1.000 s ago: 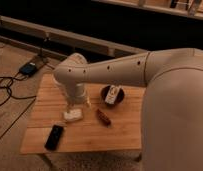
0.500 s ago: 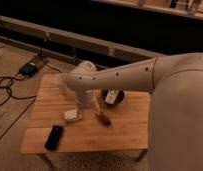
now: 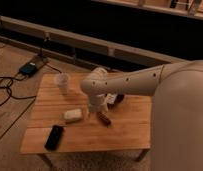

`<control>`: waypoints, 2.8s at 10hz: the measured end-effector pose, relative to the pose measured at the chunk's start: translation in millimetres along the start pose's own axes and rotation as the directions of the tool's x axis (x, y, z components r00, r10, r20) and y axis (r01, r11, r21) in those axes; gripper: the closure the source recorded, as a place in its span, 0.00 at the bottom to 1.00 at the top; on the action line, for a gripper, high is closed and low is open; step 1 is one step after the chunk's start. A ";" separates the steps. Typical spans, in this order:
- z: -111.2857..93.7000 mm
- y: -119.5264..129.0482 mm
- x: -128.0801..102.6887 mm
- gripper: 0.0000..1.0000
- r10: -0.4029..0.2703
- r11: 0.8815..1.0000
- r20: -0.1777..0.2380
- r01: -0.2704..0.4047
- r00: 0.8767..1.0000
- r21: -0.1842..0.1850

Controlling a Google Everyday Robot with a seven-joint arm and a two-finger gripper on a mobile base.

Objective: Drag the pepper across the table

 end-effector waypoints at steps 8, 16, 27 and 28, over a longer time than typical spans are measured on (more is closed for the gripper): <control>45.5 -33.0 -11.1 0.35 0.000 1.000 -0.046 -0.001 0.999 -0.029; 73.8 -42.4 -10.4 0.77 -0.028 0.999 -0.089 0.026 0.996 -0.023; 65.4 -91.8 6.4 0.80 0.096 0.994 -0.126 -0.089 0.987 0.057; 66.0 -95.4 1.8 0.80 0.095 0.994 -0.130 -0.087 0.987 0.070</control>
